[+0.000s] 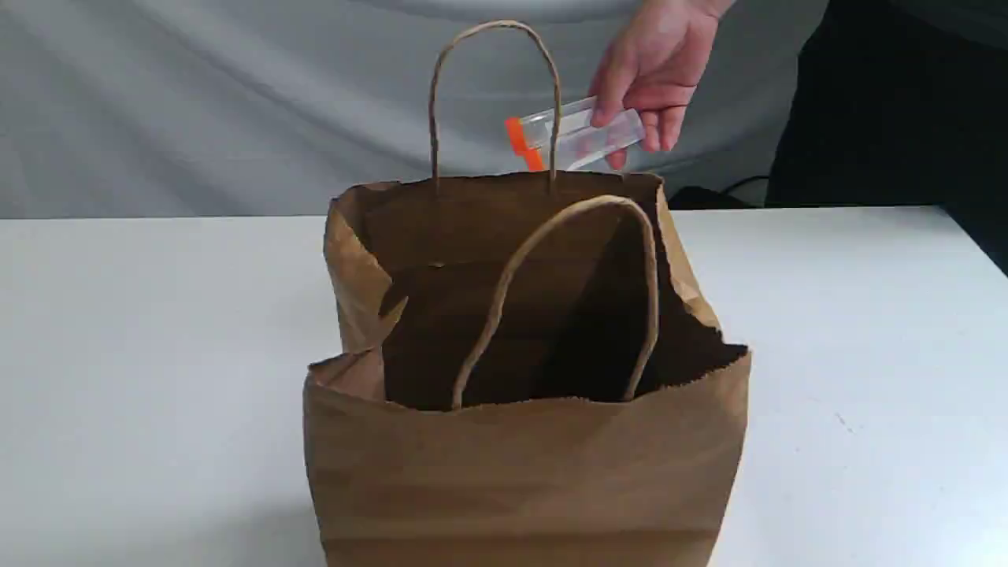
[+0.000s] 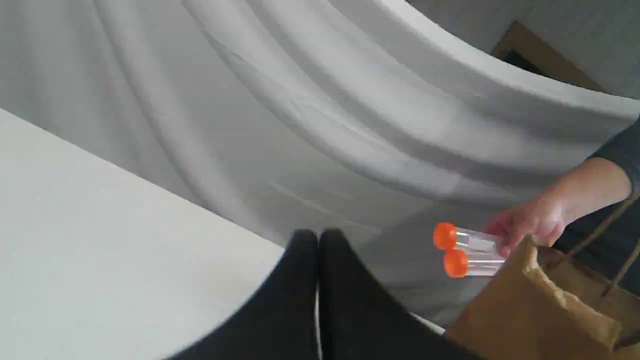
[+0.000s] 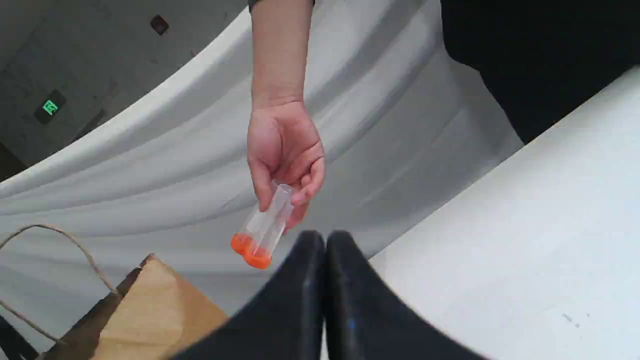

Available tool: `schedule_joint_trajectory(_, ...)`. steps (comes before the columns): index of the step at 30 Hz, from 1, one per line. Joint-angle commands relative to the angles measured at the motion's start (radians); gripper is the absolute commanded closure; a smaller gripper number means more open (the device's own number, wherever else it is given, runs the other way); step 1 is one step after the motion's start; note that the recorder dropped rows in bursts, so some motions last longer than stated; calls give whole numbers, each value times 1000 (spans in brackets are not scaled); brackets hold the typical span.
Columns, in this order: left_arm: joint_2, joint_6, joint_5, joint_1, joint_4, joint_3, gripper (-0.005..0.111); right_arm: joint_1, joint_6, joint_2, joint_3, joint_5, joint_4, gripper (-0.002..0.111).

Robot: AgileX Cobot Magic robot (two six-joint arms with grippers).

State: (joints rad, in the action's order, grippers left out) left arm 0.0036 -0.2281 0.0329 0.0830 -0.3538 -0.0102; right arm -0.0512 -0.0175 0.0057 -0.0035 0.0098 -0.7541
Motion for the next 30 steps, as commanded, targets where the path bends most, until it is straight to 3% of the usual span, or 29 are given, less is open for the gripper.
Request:
schedule_joint_trajectory(1,-4,22,13,11,8,-95,107,3,-4,-6,3,-10,0,108)
schedule_joint_trajectory(5,-4,62,93,26,75,-258,107,3,-4,-6,3,-10,0,108)
schedule_joint_trajectory(10,152,236,338,26,67,-500,107,3,-3,-6,3,-10,6,108)
schedule_joint_trajectory(16,495,739,677,26,-271,-790,107,3,-3,-6,3,21,11,108)
schedule_joint_trajectory(19,671,903,822,26,-394,-915,107,3,-4,-6,3,33,24,108)
schedule_joint_trajectory(25,934,955,1015,26,-467,-1076,105,3,-4,-6,3,34,33,108)
schedule_joint_trajectory(30,1119,1081,1175,29,-612,-1126,90,3,-8,-6,3,60,33,108)
